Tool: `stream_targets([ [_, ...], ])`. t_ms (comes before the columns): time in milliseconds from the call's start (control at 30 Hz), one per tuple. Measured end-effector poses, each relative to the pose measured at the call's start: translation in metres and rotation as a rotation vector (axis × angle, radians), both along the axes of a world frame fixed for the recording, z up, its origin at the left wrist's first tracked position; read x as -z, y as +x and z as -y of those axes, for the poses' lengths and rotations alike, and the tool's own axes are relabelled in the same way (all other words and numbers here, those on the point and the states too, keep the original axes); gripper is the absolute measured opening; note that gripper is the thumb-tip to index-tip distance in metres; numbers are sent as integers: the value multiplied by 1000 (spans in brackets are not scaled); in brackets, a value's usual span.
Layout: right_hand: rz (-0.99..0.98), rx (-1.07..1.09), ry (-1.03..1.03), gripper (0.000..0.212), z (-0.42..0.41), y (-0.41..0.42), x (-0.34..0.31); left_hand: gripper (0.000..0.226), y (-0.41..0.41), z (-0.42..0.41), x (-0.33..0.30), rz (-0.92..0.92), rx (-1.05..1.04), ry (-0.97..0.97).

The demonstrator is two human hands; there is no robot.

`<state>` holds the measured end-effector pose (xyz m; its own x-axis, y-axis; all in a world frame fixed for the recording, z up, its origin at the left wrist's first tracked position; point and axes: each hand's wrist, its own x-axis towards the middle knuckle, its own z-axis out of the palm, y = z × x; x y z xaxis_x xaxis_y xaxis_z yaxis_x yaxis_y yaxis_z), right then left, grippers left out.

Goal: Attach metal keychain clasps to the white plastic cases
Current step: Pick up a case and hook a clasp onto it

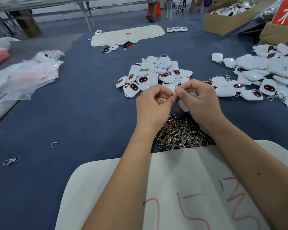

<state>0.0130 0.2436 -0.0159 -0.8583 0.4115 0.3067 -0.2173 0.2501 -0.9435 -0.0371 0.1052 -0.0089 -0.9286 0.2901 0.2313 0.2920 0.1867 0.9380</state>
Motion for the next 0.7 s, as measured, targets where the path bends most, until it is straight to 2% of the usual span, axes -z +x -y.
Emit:
stream_targets([
  [267, 36, 62, 33, 17, 0, -1, 1, 15, -1, -2, -1, 100, -7, 27],
  [400, -7, 216, 197, 7, 3, 0, 0, 15, 0, -2, -3, 137, -34, 66],
  [600, -46, 89, 383, 10, 11, 4, -5, 7, -1, -1, -4, 152, -64, 100],
  [700, -29, 38, 369, 6, 10, 4, -4, 12, 0, -1, -5, 193, -60, 142],
])
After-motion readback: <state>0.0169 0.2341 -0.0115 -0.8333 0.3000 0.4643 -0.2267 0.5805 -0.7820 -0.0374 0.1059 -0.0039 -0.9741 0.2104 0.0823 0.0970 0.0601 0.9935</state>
